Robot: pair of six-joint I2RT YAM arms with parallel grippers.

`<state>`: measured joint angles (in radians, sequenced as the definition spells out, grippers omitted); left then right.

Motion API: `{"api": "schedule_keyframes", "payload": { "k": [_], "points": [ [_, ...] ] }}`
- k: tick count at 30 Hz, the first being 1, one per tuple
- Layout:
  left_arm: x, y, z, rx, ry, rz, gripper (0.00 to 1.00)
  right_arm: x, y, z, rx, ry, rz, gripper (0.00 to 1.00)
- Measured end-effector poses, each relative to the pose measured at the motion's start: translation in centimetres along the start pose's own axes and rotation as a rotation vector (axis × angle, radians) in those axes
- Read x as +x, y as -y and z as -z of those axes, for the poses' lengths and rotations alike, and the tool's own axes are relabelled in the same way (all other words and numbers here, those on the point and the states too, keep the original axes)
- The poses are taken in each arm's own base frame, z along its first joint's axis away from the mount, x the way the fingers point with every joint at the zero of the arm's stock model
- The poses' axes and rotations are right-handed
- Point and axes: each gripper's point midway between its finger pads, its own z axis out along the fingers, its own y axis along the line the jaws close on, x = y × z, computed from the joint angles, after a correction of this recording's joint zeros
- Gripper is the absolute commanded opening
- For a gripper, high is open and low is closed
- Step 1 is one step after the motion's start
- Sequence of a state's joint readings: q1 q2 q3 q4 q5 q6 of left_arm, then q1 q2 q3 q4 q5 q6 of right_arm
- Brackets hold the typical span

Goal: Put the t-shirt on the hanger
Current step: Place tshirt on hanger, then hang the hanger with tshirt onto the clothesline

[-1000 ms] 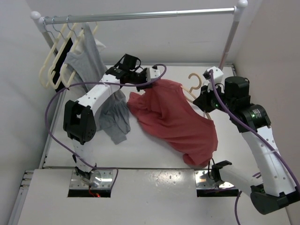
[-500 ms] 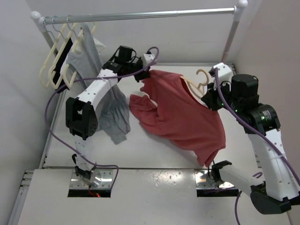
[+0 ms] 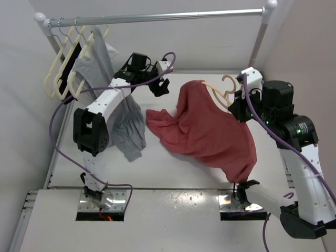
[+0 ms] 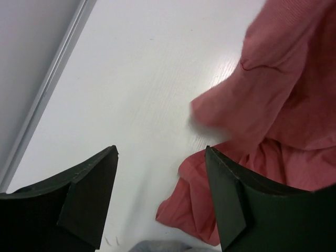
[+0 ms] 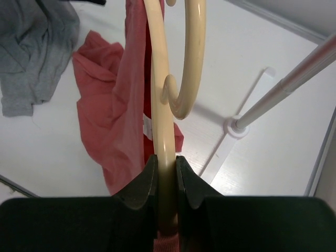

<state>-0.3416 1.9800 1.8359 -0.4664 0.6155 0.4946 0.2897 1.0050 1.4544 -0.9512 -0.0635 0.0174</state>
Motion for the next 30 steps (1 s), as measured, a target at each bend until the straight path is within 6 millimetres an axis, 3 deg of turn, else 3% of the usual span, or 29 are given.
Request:
{"api": "schedule_keyframes", "payload": {
  "k": [7,12,16,18,23,26,30],
  "points": [
    [-1.5,1.2,0.6,0.018,0.014,-0.017,0.76,-3.7,0.4,0.4,0.01,0.062,0.005,0.0],
    [-4.3,1.4,3.4,-0.02,0.045,-0.064,0.76,-6.6,1.0,0.7,0.027,0.114,0.004,0.0],
    [-5.6,2.8,6.1,-0.043,0.055,-0.108,0.76,-10.4,2.0,1.7,0.073,0.206,0.006,0.0],
    [-4.9,3.9,7.1,-0.042,0.035,-0.109,0.76,-12.0,2.5,2.3,0.104,0.252,0.006,0.0],
    [-0.2,7.3,7.2,-0.001,-0.074,-0.055,0.76,-15.8,4.6,3.1,0.207,0.353,0.007,0.0],
    [2.0,9.5,6.6,0.047,-0.14,-0.029,0.76,-18.1,6.1,2.0,0.274,0.386,0.007,0.0],
    [1.9,11.0,6.1,0.077,-0.152,-0.041,0.76,-19.6,7.5,-0.7,0.329,0.399,0.005,0.0]
  ]
}}
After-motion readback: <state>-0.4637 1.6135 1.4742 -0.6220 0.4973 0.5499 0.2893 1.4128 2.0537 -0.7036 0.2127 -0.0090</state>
